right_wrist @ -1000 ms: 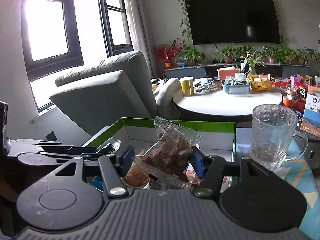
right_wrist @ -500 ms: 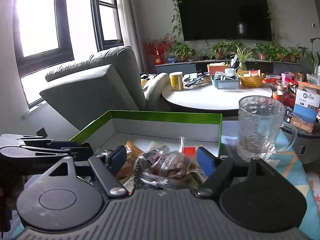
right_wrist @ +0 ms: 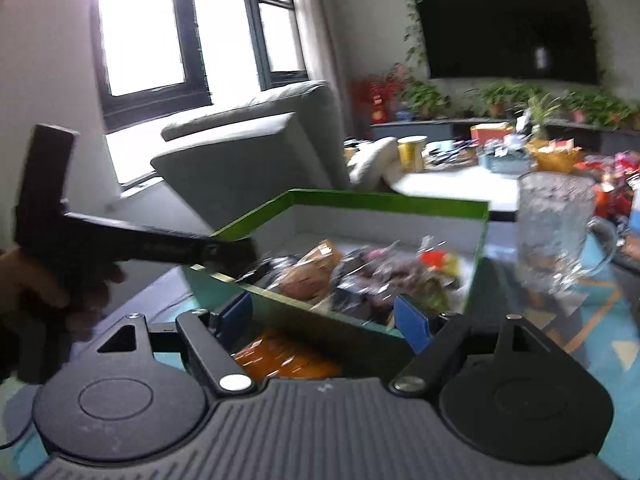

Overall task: Organize snacks
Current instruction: 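Grasp the orange cake pack with the right tool while the left tool grasps the red chocolate packet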

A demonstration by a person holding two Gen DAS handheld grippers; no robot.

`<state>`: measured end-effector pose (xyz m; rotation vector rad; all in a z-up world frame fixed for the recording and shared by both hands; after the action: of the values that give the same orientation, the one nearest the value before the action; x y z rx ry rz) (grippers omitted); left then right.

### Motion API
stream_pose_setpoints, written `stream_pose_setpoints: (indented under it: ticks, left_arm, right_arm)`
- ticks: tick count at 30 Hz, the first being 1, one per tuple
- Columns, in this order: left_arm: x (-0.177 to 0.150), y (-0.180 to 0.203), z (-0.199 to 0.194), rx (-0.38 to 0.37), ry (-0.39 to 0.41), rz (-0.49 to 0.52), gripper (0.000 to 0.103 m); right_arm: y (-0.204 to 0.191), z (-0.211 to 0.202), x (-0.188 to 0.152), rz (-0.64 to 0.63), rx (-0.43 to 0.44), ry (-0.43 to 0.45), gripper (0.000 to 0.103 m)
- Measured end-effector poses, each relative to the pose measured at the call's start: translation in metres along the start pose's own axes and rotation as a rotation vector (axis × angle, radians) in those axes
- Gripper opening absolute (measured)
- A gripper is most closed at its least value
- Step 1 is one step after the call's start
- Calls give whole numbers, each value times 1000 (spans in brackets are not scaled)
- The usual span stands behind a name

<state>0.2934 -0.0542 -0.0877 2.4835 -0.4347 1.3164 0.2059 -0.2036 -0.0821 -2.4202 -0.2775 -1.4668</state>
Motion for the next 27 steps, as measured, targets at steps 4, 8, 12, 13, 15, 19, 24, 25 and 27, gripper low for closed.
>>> stream_pose_setpoints:
  ticks: [4,8,12,13,15,19,24,25,27]
  left_arm:
    - [-1,-3,-5,11,3,-15,36]
    - [-4,-3,-9,6,0,-33,36]
    - [-7,-6,-12,14,-2,-42,36]
    - [-8,-7,-12,16,-5,-50,36]
    - [-11,-8,-12,15,-5,-59,36]
    - [-11,-7,-13,19,5,-62,36]
    - [-11,-9,-17,26,11,-76,37]
    - [-11,-9,-18,30,13,-77,37]
    - [-11,-10,-21,37,19,-76,37]
  right_arm:
    - [-11,7,-14,-51,63,-74,61]
    - [-14,27,-24,-80,65,-134,61]
    - [-21,38,-30,-83,101,-168,61]
    - [-23,38,-31,-89,98,-168,61]
    - [-26,36,-33,-99,94,-174,61]
    - [-36,20,-43,-130,131,-204,61]
    - [-44,7,-57,-211,67,-231,61]
    - [-43,8,-55,-206,59,-219,61]
    - [-37,14,-51,-172,44,-208,61]
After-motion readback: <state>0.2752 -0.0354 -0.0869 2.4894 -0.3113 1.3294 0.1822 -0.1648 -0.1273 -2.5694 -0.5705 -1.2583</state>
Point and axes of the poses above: each gripper's, at about its wrist camera, not at the fingertips, and z roughly the way its jaws point, y to its right, x to its top, the point moved 10 cm from there along z, roughly the way its jaws point, and after that the axes turned 7 degrees about -x, right-handed, at the moved point
